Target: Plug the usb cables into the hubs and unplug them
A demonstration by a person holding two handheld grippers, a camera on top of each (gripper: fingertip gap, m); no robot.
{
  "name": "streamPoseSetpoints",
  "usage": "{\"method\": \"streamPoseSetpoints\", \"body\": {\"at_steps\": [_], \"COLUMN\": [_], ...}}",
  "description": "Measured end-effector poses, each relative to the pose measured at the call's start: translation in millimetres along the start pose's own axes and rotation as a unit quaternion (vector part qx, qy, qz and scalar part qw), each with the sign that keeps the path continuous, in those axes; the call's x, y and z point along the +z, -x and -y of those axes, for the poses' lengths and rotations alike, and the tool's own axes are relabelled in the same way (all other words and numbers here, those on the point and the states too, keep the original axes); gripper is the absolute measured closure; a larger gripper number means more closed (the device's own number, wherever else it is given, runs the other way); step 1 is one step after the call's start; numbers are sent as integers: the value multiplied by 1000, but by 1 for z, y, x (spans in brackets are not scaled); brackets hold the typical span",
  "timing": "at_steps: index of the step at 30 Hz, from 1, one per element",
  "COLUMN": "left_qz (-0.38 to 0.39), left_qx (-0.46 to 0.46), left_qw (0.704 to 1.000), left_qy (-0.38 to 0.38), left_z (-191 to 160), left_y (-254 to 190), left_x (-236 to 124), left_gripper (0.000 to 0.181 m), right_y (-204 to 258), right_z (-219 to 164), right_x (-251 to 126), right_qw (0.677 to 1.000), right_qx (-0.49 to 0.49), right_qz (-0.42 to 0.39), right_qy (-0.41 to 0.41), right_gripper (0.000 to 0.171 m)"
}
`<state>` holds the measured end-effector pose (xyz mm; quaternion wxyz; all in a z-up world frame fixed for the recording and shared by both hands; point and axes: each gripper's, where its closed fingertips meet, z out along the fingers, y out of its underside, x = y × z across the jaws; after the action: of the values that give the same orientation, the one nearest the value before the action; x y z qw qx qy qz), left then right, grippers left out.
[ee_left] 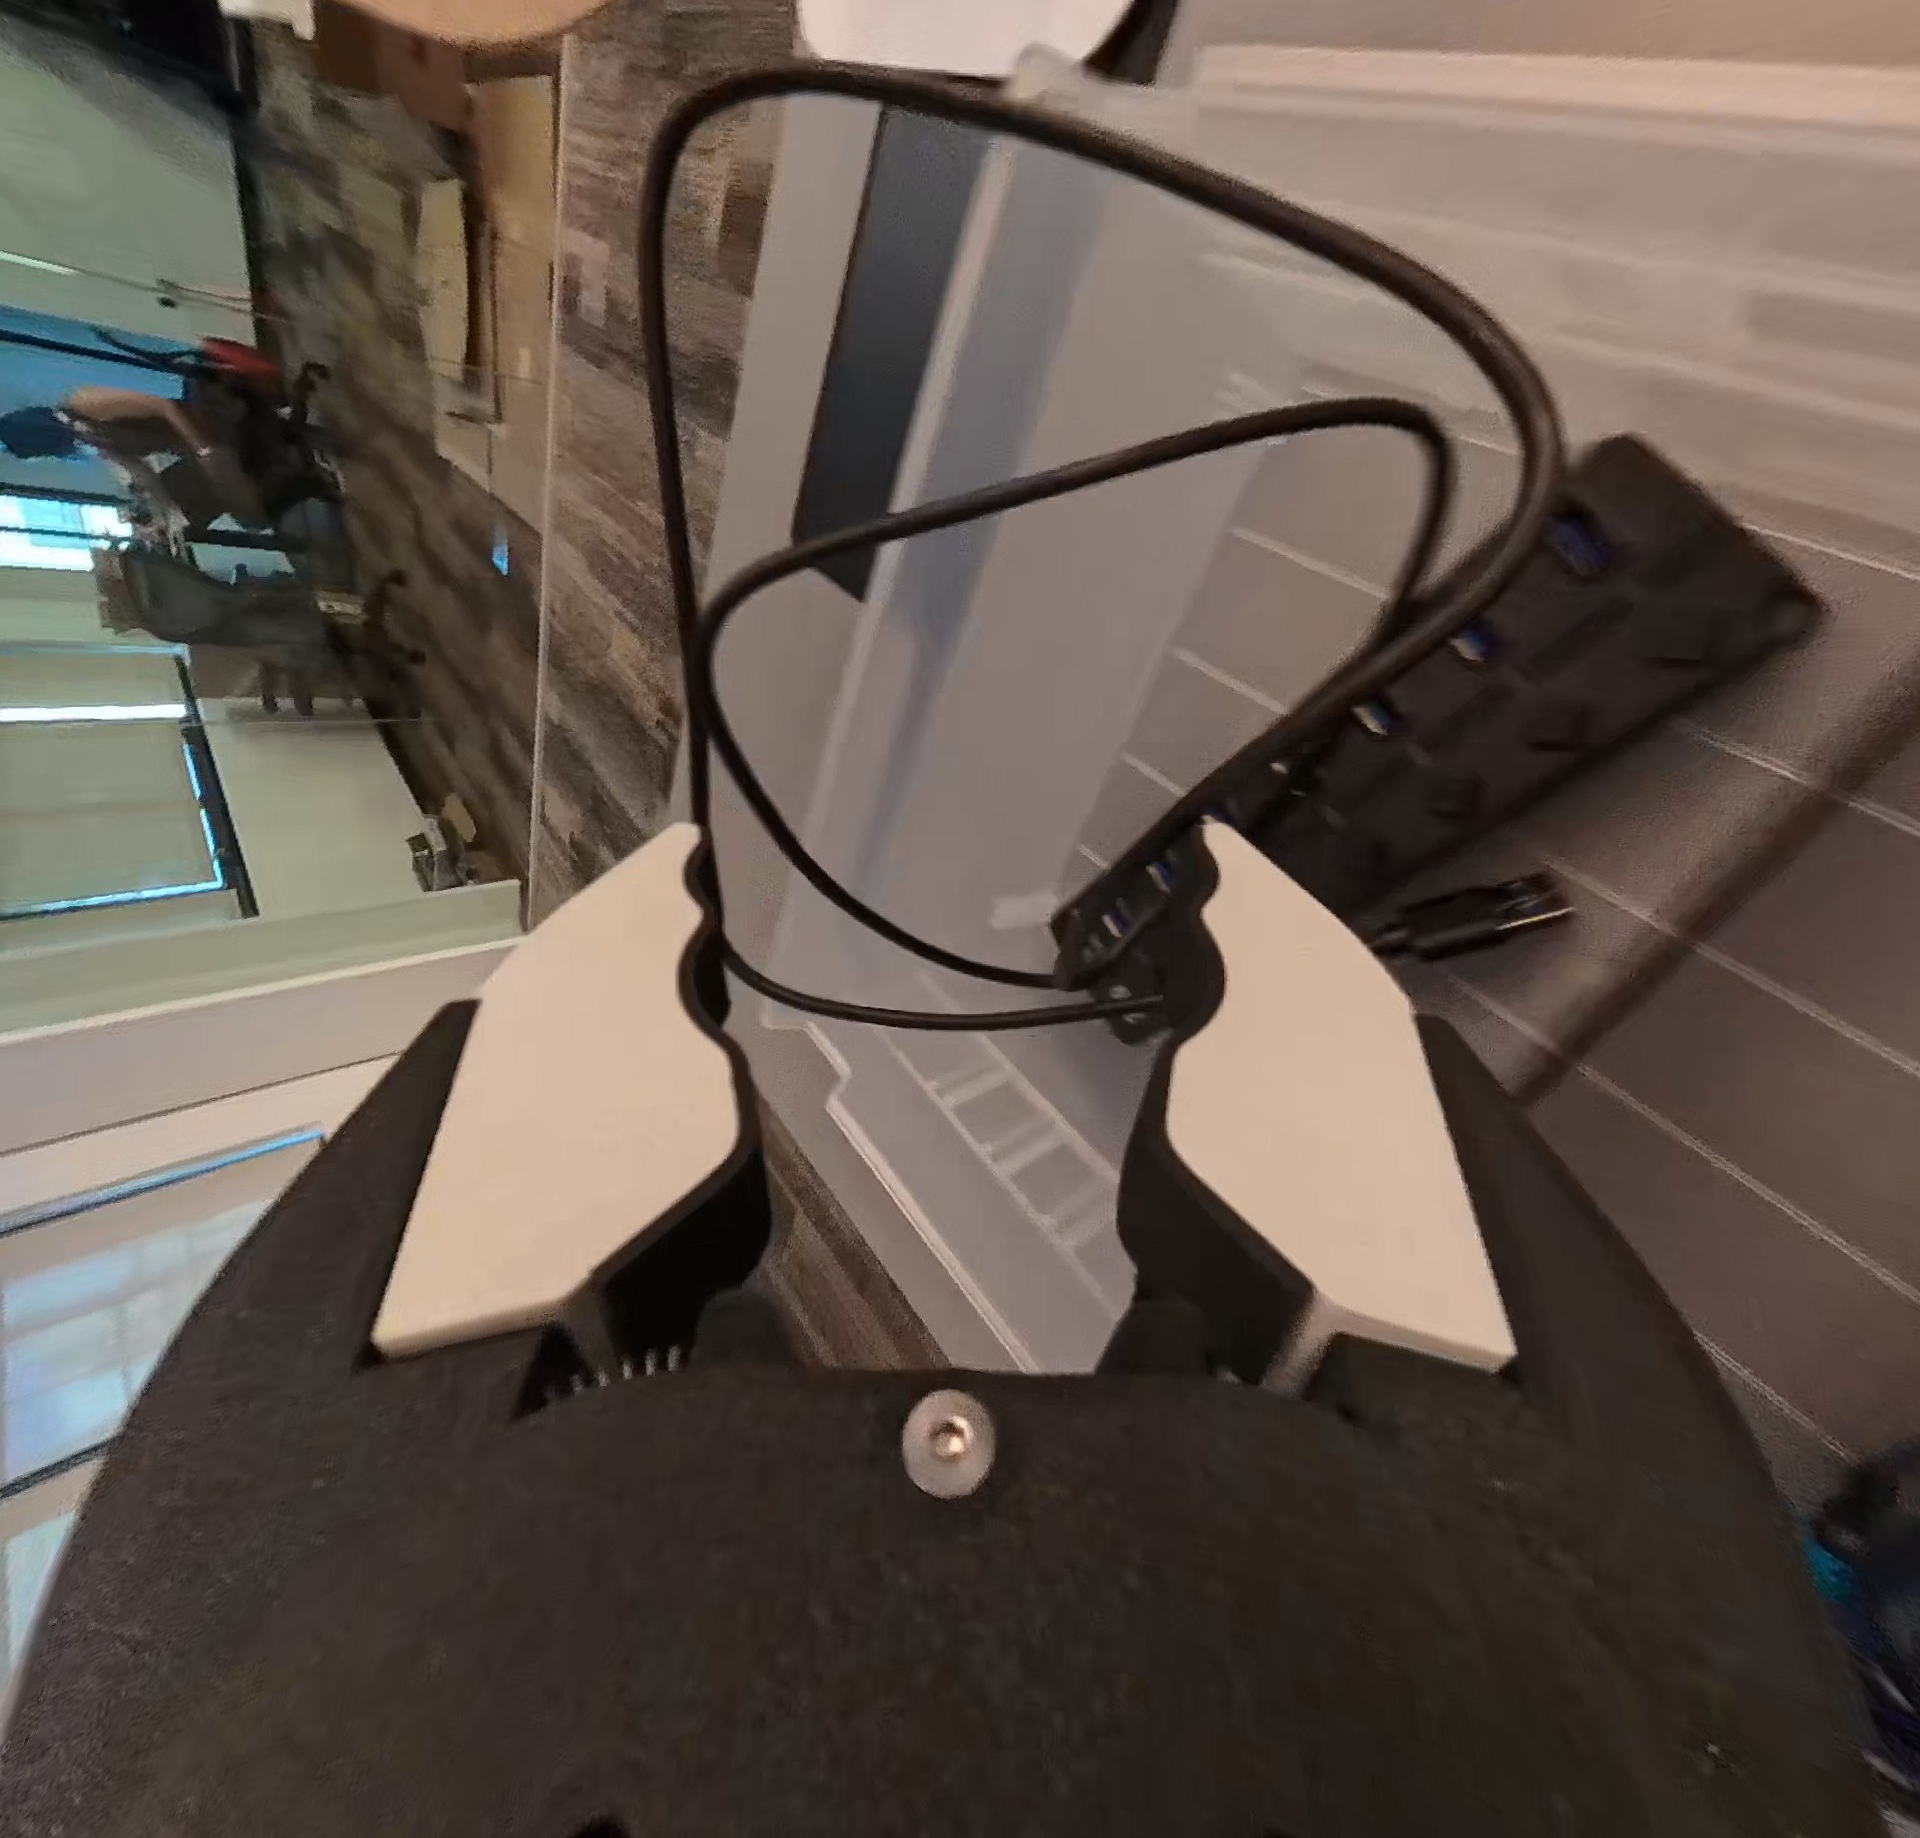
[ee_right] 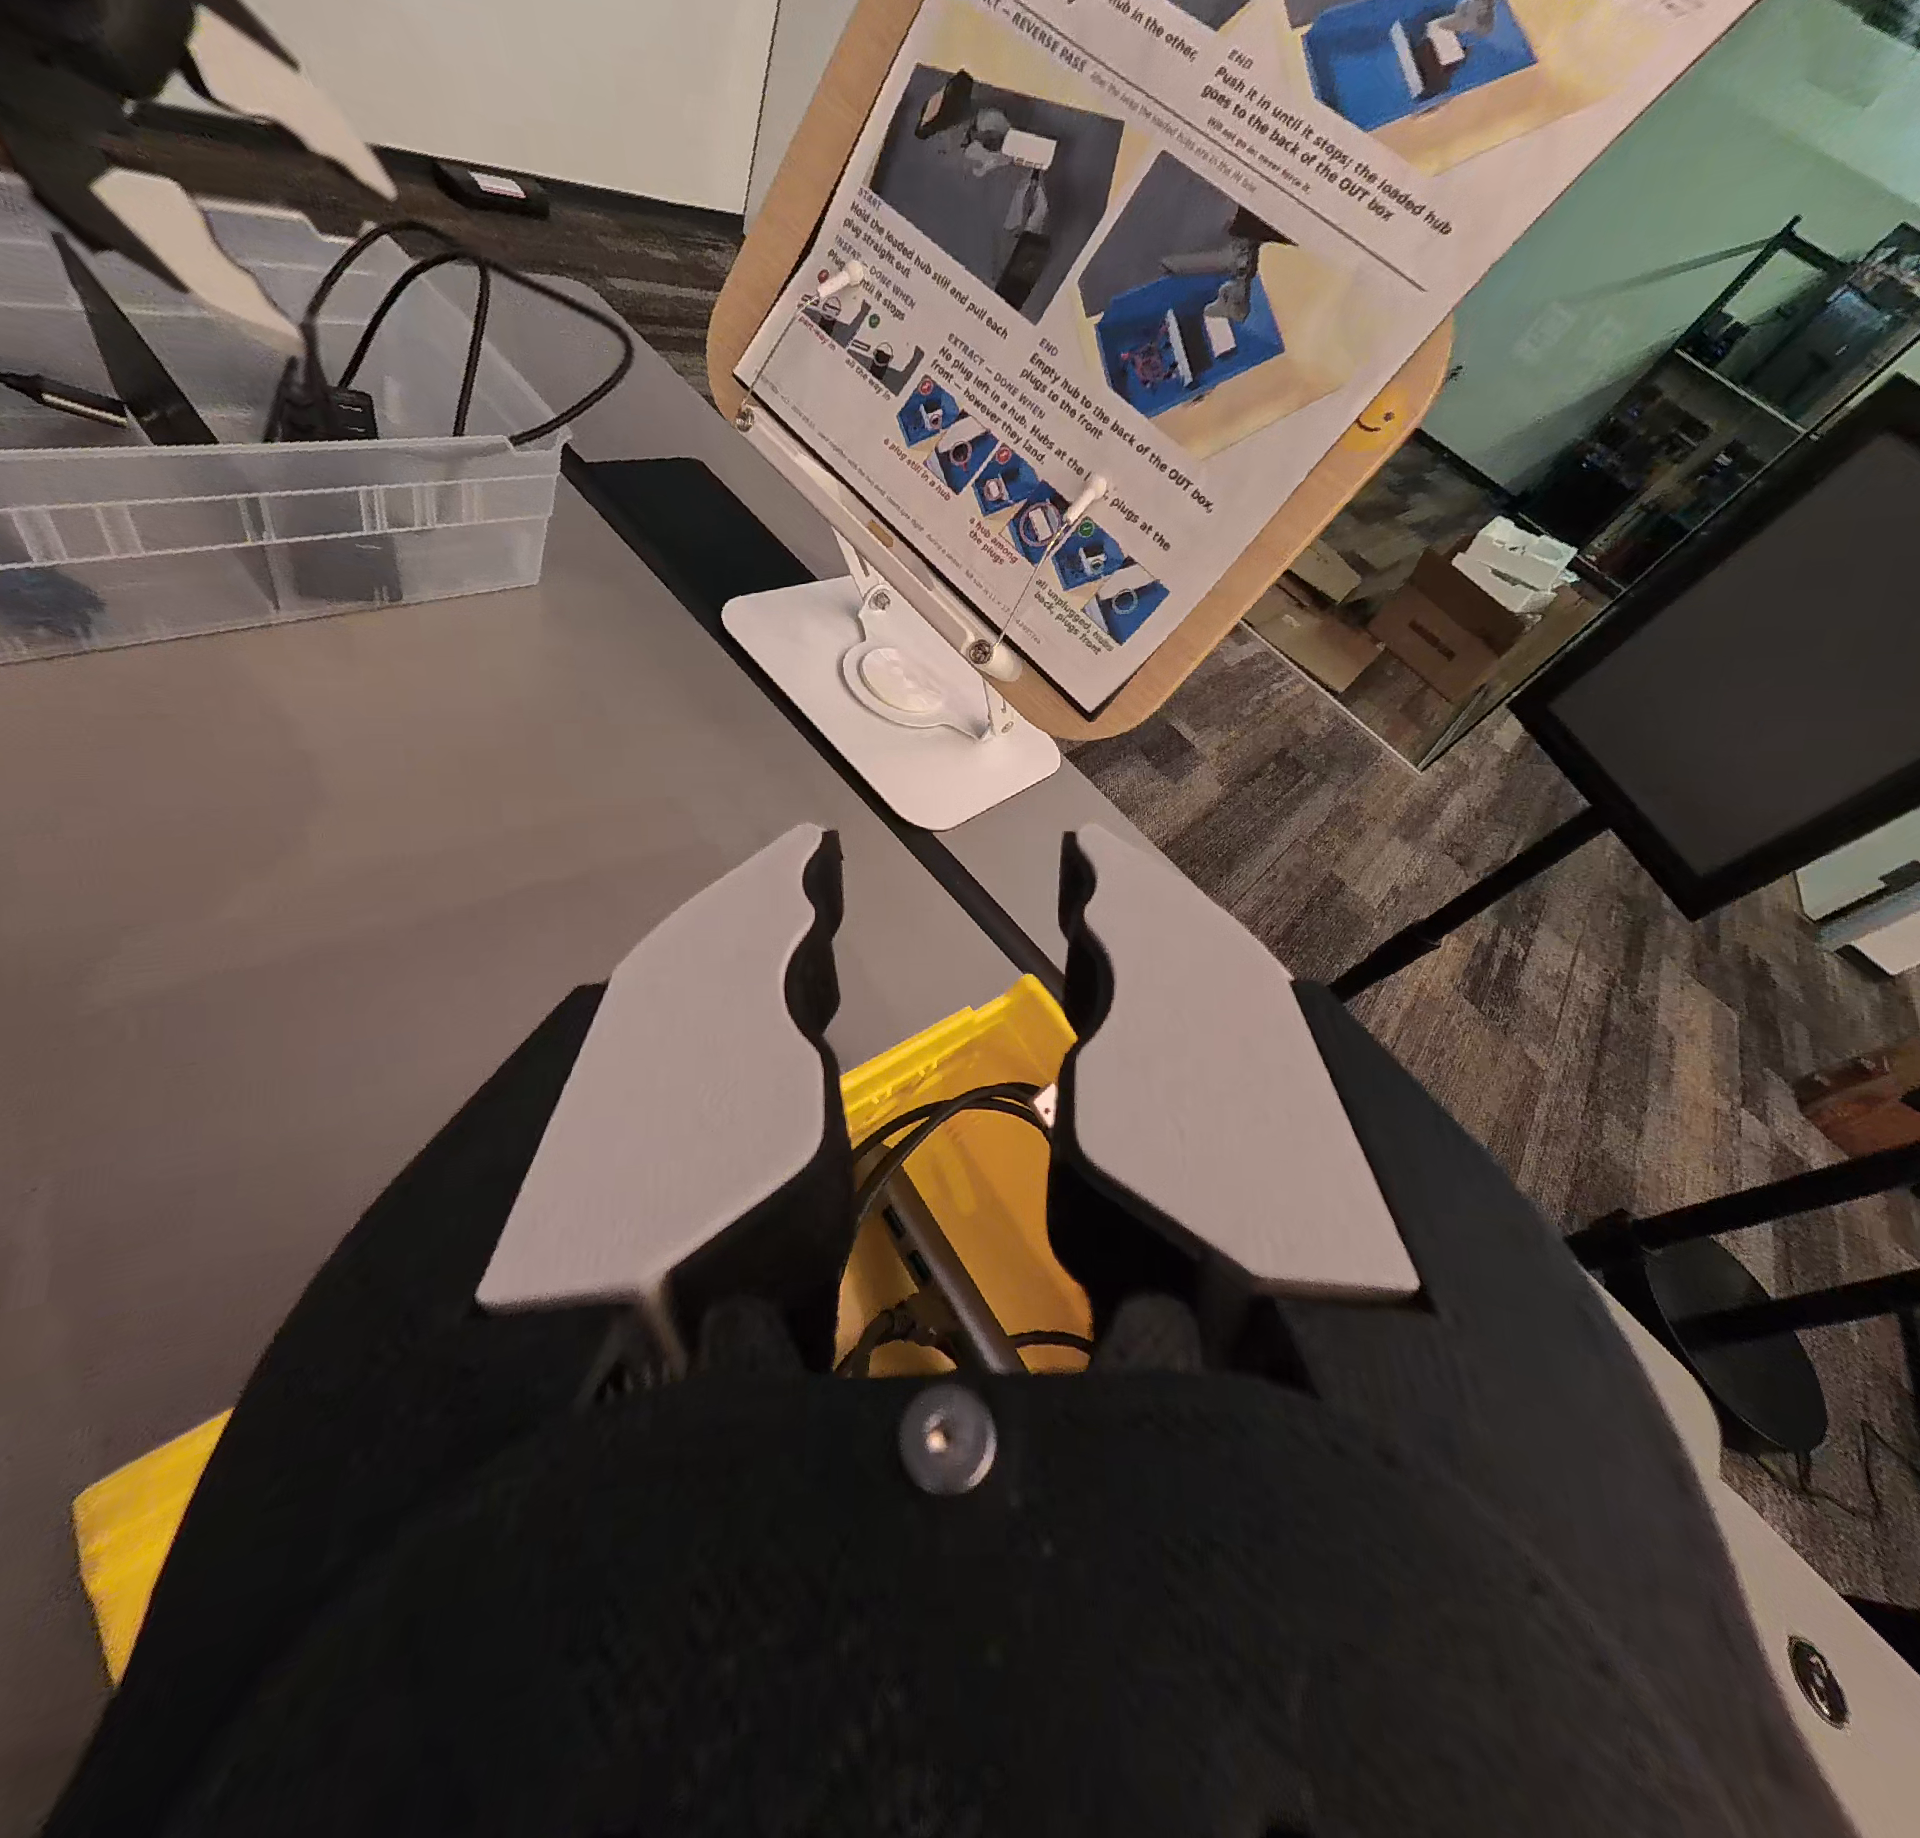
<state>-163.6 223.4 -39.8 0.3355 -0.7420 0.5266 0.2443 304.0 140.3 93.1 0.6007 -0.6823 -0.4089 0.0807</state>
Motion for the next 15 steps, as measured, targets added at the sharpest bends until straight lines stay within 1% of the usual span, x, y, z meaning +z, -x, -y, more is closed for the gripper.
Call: {"method": "streamPoseSetpoints", "body": {"at_steps": [1, 2, 3, 5, 8, 10, 11, 12, 13, 14, 15], "left_qz": [8, 9, 1, -21, -74, -114, -138, -171, -187, -183, -200], "left_qx": [-3, -4, -8, -29, -55, -90, -113, -131, -140, -141, -132], "left_qw": [1000, 1000, 1000, 999, 995, 989, 984, 976, 972, 973, 971], "left_qy": [4, 9, 16, 28, 30, 24, 22, 14, 3, -11, -23], "left_z": [-1, -2, -4, -7, -8, -7, -6, -4, -2, 1, 4], "left_y": [8, 15, 18, 24, 26, 27, 26, 22, 22, 25, 19], "left_x": [7, 14, 22, 38, 55, 63, 66, 67, 68, 69, 66], "left_gripper": [92, 90, 90, 84, 85, 87, 91, 101, 114, 124, 138], "right_y": [2, 3, 4, 7, 7, 6, 6, 5, 5, 5, 5], "right_z": [-1, -2, -3, -6, -12, -17, -19, -22, -24, -26, -27], "right_x": [2, 5, 7, 10, 15, 19, 20, 22, 24, 25, 26], "right_qw": [1000, 1000, 1000, 1000, 999, 999, 999, 999, 999, 998, 998], "right_qx": [-1, -3, -5, -9, -10, -6, -4, -1, 0, -1, -2], "right_qz": [3, 5, 6, 9, 12, 14, 16, 16, 16, 16, 18], "right_qy": [4, 8, 12, 20, 34, 41, 44, 48, 51, 54, 57], "right_gripper": [130, 130, 130, 130, 130, 130, 130, 130, 131, 132, 133]}}
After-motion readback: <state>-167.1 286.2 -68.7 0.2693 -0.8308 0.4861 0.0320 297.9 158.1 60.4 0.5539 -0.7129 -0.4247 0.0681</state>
